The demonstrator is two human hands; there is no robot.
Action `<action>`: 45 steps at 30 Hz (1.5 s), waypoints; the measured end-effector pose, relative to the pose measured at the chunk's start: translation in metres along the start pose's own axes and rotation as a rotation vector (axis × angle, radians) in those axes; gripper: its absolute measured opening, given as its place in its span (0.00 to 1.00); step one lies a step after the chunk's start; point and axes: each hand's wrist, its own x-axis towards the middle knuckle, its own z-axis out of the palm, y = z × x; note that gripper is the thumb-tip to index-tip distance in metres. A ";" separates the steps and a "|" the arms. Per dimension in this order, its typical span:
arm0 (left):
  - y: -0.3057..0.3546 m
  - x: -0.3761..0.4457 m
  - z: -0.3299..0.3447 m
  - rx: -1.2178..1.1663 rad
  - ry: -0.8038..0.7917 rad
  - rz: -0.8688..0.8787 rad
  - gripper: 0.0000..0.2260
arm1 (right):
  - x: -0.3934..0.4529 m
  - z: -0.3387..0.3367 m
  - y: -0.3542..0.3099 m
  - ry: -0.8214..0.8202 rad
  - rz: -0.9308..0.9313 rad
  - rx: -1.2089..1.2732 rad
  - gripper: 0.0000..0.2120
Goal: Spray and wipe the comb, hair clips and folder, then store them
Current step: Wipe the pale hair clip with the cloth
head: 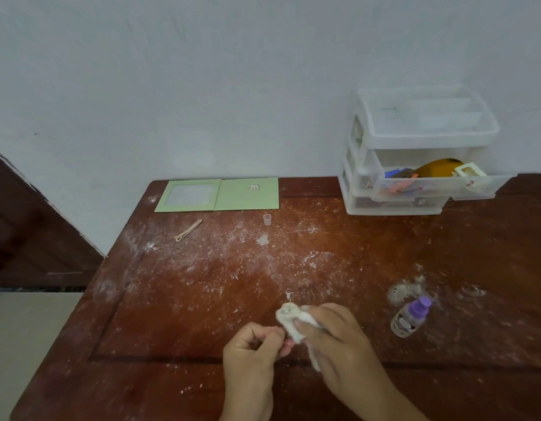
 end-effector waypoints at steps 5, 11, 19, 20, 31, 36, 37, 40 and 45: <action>-0.001 0.001 0.001 0.006 -0.016 -0.008 0.19 | 0.001 -0.003 -0.002 0.029 0.019 0.025 0.13; 0.000 0.005 -0.002 0.035 -0.005 -0.012 0.16 | 0.001 -0.010 0.018 0.005 0.204 0.011 0.13; 0.009 0.006 -0.002 0.097 -0.100 0.063 0.15 | 0.007 -0.021 -0.001 -0.102 0.768 0.715 0.05; 0.011 0.006 -0.001 0.060 -0.096 0.056 0.13 | 0.007 -0.019 -0.002 -0.057 0.769 0.713 0.07; -0.004 -0.001 0.012 -0.068 -0.162 -0.121 0.15 | 0.014 -0.016 -0.025 0.122 0.869 0.541 0.11; 0.002 -0.002 -0.001 0.425 -0.405 0.087 0.12 | 0.031 -0.037 -0.003 -0.012 0.444 0.311 0.17; 0.004 -0.004 -0.003 0.503 -0.439 0.144 0.13 | 0.034 -0.039 0.000 -0.112 0.341 0.273 0.18; 0.010 -0.005 -0.010 0.652 -0.497 0.336 0.16 | 0.041 -0.037 0.010 -0.446 0.093 0.212 0.20; 0.010 -0.004 -0.017 0.800 -0.607 0.488 0.14 | 0.046 -0.043 0.006 -0.700 0.169 0.266 0.14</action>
